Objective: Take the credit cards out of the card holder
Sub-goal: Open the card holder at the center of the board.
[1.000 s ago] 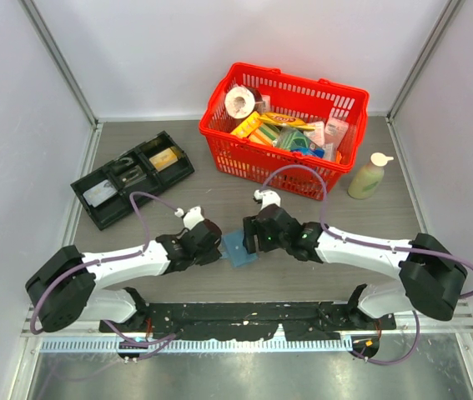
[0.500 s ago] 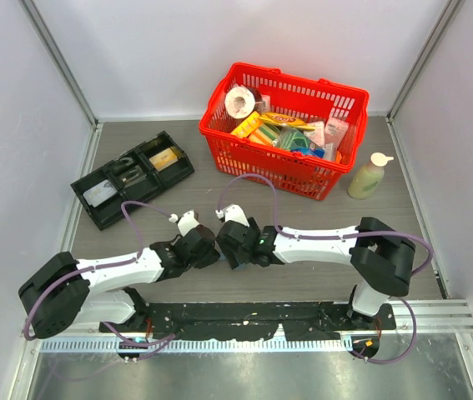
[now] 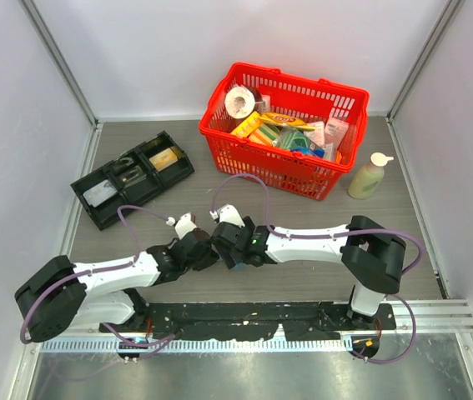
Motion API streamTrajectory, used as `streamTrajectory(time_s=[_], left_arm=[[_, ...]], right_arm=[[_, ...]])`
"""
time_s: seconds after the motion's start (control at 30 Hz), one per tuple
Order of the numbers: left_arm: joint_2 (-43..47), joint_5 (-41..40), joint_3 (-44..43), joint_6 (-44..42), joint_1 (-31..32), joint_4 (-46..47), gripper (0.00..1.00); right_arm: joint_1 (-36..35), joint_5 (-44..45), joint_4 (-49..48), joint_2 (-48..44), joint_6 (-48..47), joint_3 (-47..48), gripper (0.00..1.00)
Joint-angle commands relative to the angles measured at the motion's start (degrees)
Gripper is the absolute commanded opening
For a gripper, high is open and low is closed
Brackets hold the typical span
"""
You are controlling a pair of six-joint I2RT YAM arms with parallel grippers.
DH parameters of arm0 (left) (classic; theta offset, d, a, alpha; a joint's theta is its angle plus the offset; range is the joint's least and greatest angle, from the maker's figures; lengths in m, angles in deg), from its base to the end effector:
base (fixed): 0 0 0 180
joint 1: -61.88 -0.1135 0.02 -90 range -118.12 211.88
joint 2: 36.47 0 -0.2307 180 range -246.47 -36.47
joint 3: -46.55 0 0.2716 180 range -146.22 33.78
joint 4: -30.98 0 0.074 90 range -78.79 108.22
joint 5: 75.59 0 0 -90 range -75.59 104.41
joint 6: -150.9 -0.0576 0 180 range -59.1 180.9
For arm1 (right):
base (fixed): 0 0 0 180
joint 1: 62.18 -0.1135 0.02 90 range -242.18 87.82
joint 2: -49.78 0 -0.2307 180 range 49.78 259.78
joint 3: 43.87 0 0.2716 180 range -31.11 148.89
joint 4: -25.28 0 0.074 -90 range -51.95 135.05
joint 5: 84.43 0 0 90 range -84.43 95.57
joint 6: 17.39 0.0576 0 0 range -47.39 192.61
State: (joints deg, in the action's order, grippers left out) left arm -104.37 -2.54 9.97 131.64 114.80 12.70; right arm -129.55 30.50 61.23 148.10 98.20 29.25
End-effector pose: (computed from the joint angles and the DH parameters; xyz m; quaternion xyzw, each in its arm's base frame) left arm 0.1635 -0.1884 0.0878 -0.1940 0.9092 -0.2358 0.2832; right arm 0.1609 0.3230 0.1156 -0.2870 0.9027 0.0324 0.3191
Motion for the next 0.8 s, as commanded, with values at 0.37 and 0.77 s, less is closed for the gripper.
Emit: streamTrajectory(time_s=[0.37, 0.77], left_arm=[[4.4, -3.2, 1.9, 0.3, 0.2, -2.7, 0.00], [7.5, -5.9, 0.5, -1.0, 0.2, -10.3, 0.00]], right_arm=[[8.4, 3.5, -0.2, -8.7, -0.1, -4.0, 0.65], [19.7, -8.3, -4.5, -9.6, -1.2, -11.9, 0.34]])
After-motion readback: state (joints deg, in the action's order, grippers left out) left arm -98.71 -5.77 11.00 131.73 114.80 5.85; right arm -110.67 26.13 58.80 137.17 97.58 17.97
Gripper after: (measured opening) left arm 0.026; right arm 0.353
